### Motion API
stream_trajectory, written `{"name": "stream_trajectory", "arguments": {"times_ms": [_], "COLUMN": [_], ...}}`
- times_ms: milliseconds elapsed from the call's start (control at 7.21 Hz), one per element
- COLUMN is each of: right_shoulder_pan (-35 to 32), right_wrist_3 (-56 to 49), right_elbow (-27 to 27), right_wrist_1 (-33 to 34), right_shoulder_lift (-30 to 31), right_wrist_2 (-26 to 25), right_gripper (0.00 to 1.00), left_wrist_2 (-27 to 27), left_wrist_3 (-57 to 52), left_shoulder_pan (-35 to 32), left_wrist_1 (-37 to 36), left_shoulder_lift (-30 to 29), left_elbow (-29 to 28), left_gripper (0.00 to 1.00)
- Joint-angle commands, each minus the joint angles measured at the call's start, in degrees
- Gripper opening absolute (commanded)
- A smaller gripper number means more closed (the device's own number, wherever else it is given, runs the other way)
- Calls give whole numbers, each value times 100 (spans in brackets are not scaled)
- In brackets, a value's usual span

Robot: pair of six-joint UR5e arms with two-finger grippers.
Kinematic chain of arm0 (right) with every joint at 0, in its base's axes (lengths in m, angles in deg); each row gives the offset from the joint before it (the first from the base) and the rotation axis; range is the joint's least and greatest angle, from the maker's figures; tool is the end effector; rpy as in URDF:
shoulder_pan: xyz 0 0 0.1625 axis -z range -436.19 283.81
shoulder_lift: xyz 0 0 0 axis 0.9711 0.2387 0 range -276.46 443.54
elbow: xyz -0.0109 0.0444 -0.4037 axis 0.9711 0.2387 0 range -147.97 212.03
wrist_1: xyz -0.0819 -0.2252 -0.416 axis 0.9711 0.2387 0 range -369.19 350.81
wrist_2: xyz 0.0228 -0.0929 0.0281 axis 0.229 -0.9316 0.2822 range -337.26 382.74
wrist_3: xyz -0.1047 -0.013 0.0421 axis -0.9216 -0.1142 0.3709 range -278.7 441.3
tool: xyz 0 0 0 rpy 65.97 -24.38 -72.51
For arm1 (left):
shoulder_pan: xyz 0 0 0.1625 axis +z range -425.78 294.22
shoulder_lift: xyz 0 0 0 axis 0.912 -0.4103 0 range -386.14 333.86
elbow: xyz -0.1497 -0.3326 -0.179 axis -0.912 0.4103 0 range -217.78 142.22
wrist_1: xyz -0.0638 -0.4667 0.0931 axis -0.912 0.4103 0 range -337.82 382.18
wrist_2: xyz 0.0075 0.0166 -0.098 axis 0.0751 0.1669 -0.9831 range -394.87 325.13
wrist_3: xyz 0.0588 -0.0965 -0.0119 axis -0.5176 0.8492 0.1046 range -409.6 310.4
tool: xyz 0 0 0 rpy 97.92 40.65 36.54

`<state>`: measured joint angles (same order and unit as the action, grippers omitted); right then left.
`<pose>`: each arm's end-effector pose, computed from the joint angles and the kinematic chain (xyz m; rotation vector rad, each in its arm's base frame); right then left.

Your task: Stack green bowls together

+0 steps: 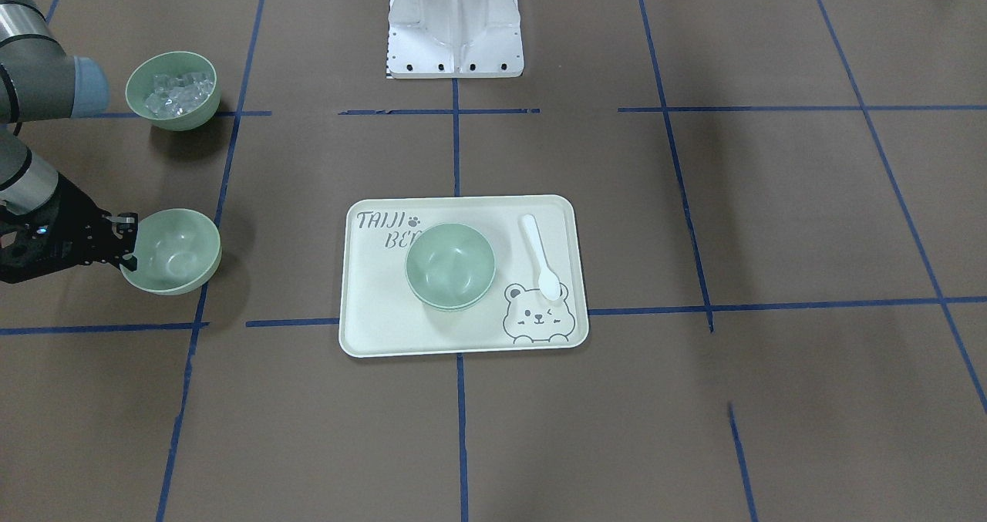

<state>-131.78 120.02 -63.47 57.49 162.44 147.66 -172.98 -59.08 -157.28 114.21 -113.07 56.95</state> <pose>-0.3146 -0.5801 0.4368 0.1938 -0.8703 -0.1421 -0.0629 -0.5422 0.6241 0.1406 0.8306 0.1578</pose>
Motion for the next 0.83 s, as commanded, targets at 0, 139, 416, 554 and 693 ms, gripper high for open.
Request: {"name": "stream_trajectory", "arguments": {"times_ms": [0, 139, 416, 554, 693], "right_shoulder_pan": [328, 669, 1408, 1628, 1761], "right_wrist_3": [1122, 1938, 2820, 3017, 3106], "right_elbow": [-82, -65, 127, 346, 644], "right_wrist_1": [1071, 1275, 1295, 1295, 1295], "right_shoulder_lift": [-1318, -1838, -2516, -2833, -3106], "right_wrist_2": [-29, -133, -878, -1003, -1205], "right_gripper": [0, 0, 0, 0, 0], "left_wrist_2": [-5, -5, -14, -14, -14], "left_wrist_3": [17, 34, 43, 43, 43], "left_shoulder_pan": [-17, -17, -17, -17, -17], "left_wrist_1": [-36, -27, -18, -18, -18], "left_shoulder_lift": [62, 115, 115, 115, 115], "left_elbow": [-68, -7, 11, 20, 20], "left_gripper": [100, 100, 100, 100, 100]}}
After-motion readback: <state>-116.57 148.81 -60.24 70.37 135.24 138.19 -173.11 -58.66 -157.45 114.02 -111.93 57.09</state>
